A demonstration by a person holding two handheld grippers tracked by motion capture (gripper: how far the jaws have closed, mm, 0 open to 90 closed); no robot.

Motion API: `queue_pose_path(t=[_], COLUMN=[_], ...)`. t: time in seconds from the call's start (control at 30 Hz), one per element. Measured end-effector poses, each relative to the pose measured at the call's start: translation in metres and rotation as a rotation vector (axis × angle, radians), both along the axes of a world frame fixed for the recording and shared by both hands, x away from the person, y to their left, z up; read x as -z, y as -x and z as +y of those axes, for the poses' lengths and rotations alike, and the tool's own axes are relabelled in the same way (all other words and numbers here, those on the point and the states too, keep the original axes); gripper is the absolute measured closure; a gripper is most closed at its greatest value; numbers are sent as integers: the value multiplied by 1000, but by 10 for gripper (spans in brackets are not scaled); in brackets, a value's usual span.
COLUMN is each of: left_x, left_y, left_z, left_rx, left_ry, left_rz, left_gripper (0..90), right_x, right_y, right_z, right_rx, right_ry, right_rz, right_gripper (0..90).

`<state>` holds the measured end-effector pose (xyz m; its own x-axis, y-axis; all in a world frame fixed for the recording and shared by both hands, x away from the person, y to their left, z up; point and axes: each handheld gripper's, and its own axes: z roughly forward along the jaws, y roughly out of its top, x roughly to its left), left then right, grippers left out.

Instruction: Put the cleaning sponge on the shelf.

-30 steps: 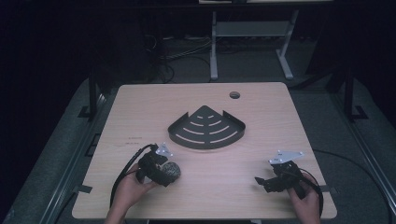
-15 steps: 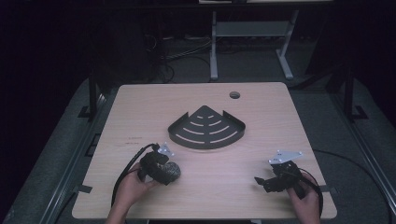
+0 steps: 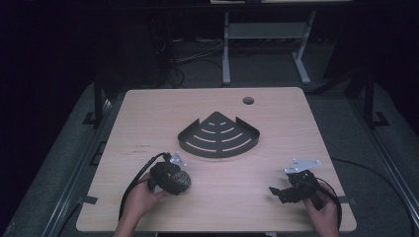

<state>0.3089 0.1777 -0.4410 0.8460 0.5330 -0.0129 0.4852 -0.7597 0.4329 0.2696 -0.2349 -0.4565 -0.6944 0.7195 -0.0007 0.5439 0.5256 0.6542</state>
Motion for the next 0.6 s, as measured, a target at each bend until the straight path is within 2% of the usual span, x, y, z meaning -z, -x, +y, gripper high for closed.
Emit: queue_pose_path(t=[0.17, 0.33, 0.6], left_x=[-2, -7, -13], left_y=[0, 1, 0], left_z=[-1, -1, 1], left_rx=[4, 10, 2], left_ry=[-11, 11, 19], left_rz=[-10, -16, -26], left_gripper=[339, 340, 340], right_x=[0, 0, 1], right_y=[1, 0, -1], right_z=[0, 1, 1], right_rx=[4, 4, 1], right_ry=[-2, -1, 2], right_rz=[7, 10, 14], right_gripper=[140, 140, 140])
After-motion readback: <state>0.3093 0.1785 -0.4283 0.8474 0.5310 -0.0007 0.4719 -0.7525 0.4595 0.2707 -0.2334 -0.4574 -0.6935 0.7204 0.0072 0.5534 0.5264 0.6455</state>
